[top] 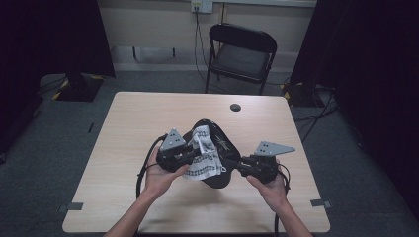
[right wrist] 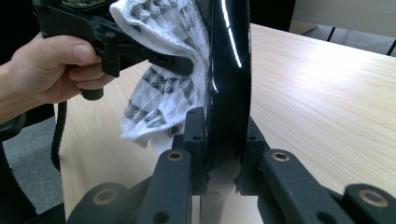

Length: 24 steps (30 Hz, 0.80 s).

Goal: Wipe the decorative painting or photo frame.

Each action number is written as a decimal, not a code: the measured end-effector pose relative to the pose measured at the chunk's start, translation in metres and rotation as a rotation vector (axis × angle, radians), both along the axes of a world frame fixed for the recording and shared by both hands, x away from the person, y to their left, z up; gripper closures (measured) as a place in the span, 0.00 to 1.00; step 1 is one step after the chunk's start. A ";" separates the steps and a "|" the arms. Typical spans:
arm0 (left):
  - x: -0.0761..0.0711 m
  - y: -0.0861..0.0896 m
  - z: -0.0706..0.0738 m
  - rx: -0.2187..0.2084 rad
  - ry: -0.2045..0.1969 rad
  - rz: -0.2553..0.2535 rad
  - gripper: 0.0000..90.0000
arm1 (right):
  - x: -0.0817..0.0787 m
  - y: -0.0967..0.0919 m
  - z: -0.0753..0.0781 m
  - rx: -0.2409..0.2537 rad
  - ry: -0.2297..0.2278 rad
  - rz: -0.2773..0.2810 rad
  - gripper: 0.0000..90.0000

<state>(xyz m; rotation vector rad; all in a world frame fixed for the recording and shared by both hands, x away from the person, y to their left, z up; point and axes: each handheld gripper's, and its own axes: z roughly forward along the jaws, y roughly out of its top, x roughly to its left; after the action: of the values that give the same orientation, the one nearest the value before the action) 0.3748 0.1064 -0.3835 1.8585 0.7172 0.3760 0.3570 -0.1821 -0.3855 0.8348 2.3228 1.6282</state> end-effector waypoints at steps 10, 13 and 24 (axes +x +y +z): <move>0.017 0.033 -0.008 -0.028 0.033 0.125 0.85 | -0.001 0.001 0.001 -0.002 0.001 0.006 0.87; 0.020 0.038 -0.011 -0.033 0.045 0.138 0.85 | -0.001 0.001 0.000 -0.001 0.001 0.005 0.87; 0.010 0.016 -0.007 0.000 0.014 0.005 0.84 | 0.000 0.000 0.000 0.003 0.002 0.003 0.87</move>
<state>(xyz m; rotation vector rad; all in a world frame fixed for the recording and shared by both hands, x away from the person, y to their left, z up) 0.3843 0.1220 -0.3906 1.8614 0.7312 0.3668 0.3567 -0.1819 -0.3854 0.8342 2.3250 1.6326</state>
